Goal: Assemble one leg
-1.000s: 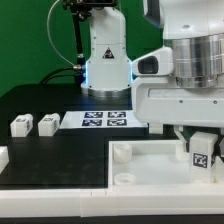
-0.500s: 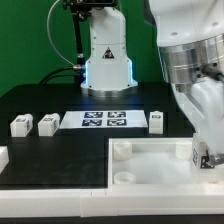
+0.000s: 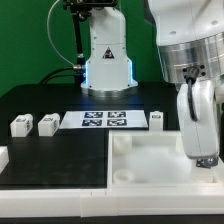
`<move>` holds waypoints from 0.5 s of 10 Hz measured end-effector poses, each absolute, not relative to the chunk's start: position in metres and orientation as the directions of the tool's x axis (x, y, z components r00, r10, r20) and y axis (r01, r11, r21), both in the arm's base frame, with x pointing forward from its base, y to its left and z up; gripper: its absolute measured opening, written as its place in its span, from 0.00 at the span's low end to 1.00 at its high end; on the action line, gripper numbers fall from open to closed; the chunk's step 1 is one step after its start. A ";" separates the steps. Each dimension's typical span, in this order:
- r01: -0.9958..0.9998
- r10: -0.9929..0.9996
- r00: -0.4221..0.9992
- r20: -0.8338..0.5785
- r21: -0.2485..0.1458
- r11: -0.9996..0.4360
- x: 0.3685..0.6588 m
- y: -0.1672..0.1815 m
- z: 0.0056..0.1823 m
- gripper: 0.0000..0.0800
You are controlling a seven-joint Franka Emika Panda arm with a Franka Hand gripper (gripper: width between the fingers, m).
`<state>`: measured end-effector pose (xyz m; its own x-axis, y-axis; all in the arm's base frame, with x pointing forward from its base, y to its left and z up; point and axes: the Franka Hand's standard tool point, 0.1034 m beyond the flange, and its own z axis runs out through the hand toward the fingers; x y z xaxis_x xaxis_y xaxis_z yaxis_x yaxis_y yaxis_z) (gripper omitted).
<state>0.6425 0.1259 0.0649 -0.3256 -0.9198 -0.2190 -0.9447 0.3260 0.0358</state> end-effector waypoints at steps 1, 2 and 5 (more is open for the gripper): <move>-0.945 -0.920 -0.324 -0.219 0.036 0.324 0.642 0.126 0.065 0.57; -0.946 -0.921 -0.322 -0.219 0.036 0.322 0.642 0.126 0.064 0.72; -0.980 -0.954 -0.196 -0.225 0.010 0.199 0.630 0.129 0.078 0.81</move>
Offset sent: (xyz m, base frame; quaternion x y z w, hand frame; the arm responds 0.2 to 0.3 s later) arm -0.0278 0.0048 0.0113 -0.0012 -0.0018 -0.0790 0.9969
